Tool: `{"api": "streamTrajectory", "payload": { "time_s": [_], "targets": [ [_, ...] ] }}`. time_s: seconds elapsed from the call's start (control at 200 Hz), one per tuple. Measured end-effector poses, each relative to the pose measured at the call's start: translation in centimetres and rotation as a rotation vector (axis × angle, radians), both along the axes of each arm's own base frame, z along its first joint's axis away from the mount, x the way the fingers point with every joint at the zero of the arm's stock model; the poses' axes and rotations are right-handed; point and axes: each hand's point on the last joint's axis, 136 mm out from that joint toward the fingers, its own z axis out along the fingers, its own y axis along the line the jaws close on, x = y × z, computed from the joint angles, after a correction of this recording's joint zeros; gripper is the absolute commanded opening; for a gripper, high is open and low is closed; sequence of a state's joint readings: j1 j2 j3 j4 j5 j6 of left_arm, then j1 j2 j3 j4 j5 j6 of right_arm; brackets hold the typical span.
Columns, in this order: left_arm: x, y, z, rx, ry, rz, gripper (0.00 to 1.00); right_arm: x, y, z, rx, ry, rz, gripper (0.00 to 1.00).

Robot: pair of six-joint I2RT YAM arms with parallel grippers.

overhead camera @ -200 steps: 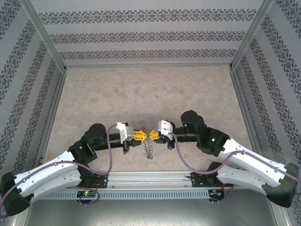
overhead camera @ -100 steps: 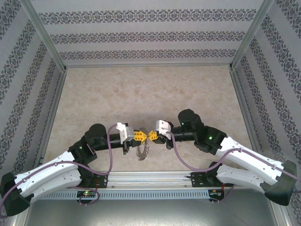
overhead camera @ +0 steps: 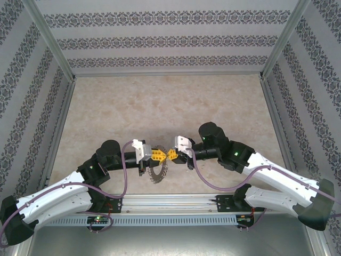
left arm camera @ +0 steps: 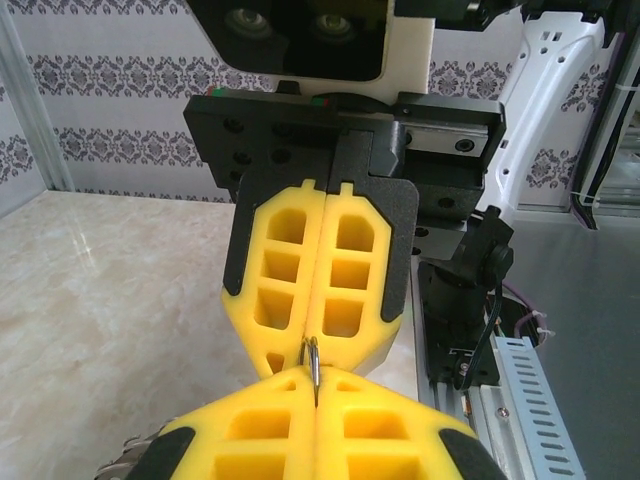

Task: Put the keys on the keyring

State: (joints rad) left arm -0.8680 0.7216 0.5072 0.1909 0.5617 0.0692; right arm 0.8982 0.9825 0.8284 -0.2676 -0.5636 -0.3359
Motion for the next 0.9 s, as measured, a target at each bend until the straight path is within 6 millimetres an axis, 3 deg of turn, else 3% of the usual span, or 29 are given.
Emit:
{"api": "streamTrajectory", "payload": {
  "time_s": [0.899],
  "targets": [
    [-1.3,0.0,0.5,-0.002,0.009,-0.072,0.00,-1.0,0.1,0.5,0.010,0.054,0.063,0.00]
  ]
}}
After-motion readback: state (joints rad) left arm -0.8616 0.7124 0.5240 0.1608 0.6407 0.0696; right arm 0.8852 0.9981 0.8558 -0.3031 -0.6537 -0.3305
